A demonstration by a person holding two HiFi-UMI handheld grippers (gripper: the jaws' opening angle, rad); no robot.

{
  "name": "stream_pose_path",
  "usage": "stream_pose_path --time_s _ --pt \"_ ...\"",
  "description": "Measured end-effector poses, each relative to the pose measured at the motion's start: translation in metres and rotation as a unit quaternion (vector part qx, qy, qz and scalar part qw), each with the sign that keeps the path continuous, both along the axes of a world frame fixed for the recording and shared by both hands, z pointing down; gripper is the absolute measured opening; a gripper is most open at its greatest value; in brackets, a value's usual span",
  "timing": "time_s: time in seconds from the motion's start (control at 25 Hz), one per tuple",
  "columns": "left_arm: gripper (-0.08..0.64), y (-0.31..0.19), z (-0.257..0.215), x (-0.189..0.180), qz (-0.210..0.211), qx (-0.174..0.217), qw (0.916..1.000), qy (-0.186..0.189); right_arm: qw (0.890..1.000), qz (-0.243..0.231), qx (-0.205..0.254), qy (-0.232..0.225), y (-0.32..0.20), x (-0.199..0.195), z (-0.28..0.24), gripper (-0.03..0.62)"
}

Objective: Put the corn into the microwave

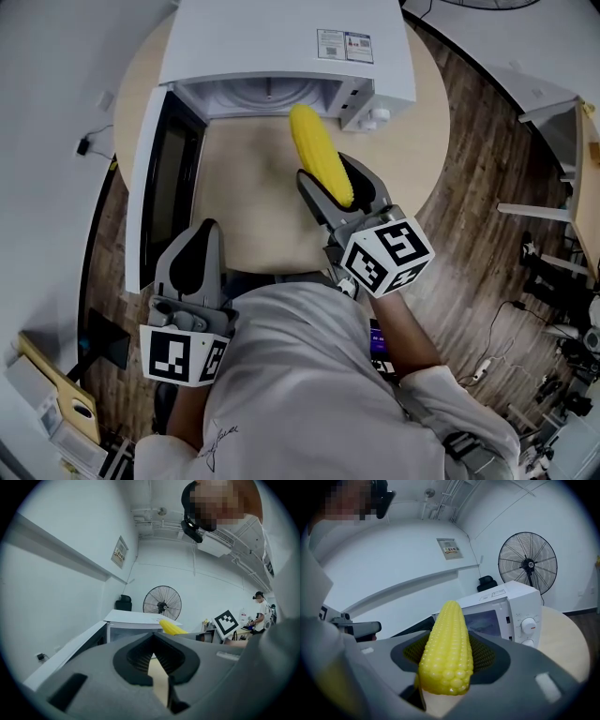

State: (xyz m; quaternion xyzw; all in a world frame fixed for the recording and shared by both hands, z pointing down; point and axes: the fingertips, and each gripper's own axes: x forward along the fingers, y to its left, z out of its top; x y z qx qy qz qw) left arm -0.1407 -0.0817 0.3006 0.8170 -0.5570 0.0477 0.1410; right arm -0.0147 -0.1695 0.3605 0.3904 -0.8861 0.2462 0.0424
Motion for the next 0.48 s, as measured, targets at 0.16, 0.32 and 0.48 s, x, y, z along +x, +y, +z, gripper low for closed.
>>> stream_pose_path --time_s 0.16,0.32,0.48 --pt "-0.008 0.000 0.003 -0.004 0.001 -0.004 1.0000 0.000 1.000 0.001 -0.009 -0.001 -0.006 -0.004 0.007 0.264" --pt "-0.008 0.001 0.004 -0.009 0.000 -0.006 1.0000 0.000 1.000 -0.001 -0.014 0.004 -0.008 -0.009 0.013 0.264" --pt "-0.008 0.000 0.004 -0.017 -0.002 -0.008 1.0000 -0.004 1.000 -0.003 -0.016 0.006 -0.011 -0.014 0.019 0.264"
